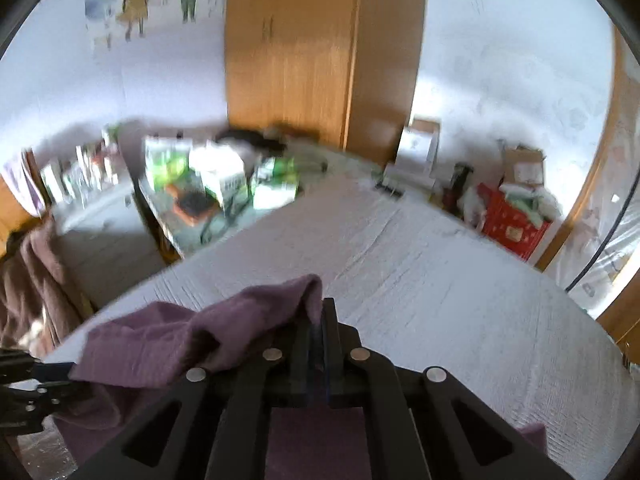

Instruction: Fold clothes

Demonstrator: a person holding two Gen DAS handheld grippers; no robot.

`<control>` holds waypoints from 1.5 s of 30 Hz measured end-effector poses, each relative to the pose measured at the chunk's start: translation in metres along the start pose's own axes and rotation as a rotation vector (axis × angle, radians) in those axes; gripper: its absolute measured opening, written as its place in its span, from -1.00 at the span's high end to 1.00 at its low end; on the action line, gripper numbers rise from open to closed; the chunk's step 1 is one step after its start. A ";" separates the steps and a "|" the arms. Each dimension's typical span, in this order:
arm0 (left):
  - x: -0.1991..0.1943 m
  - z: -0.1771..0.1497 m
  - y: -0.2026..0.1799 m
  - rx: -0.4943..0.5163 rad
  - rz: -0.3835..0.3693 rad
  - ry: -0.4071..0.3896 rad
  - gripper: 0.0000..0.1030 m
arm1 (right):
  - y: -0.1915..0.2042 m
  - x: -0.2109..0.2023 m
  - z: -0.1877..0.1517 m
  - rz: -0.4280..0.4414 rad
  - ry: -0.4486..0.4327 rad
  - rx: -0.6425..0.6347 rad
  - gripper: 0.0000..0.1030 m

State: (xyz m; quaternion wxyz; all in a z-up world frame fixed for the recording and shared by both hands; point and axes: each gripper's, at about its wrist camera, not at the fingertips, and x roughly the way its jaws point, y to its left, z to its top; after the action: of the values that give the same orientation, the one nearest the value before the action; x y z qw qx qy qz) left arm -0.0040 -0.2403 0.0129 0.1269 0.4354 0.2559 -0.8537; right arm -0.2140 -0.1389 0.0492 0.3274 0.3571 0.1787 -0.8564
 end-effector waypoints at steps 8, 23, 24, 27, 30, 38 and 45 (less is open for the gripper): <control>-0.006 -0.004 0.002 0.002 0.000 -0.009 0.35 | -0.007 -0.020 -0.021 -0.016 0.036 -0.022 0.64; -0.039 -0.026 0.022 -0.008 -0.073 -0.038 0.33 | -0.035 -0.108 -0.125 0.061 0.089 0.074 0.47; -0.040 -0.029 0.022 0.000 -0.075 -0.034 0.33 | -0.035 -0.115 -0.140 0.070 0.106 0.081 0.47; -0.041 -0.035 0.022 0.010 -0.086 -0.024 0.33 | -0.037 -0.130 -0.173 0.082 0.130 0.136 0.45; -0.040 -0.041 0.021 0.017 -0.089 -0.003 0.33 | -0.036 -0.138 -0.197 0.087 0.160 0.162 0.36; -0.029 -0.035 0.014 0.037 0.000 0.024 0.33 | -0.020 -0.133 -0.218 0.005 0.174 0.161 0.12; -0.022 -0.032 0.012 0.032 0.028 0.023 0.33 | -0.013 -0.138 -0.220 -0.040 0.182 0.168 0.34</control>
State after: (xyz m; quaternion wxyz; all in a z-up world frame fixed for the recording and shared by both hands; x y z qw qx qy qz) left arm 0.0363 -0.2328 0.0110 0.1290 0.4505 0.2372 -0.8509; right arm -0.0416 0.0489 0.0008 0.2615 0.4560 0.1424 -0.8387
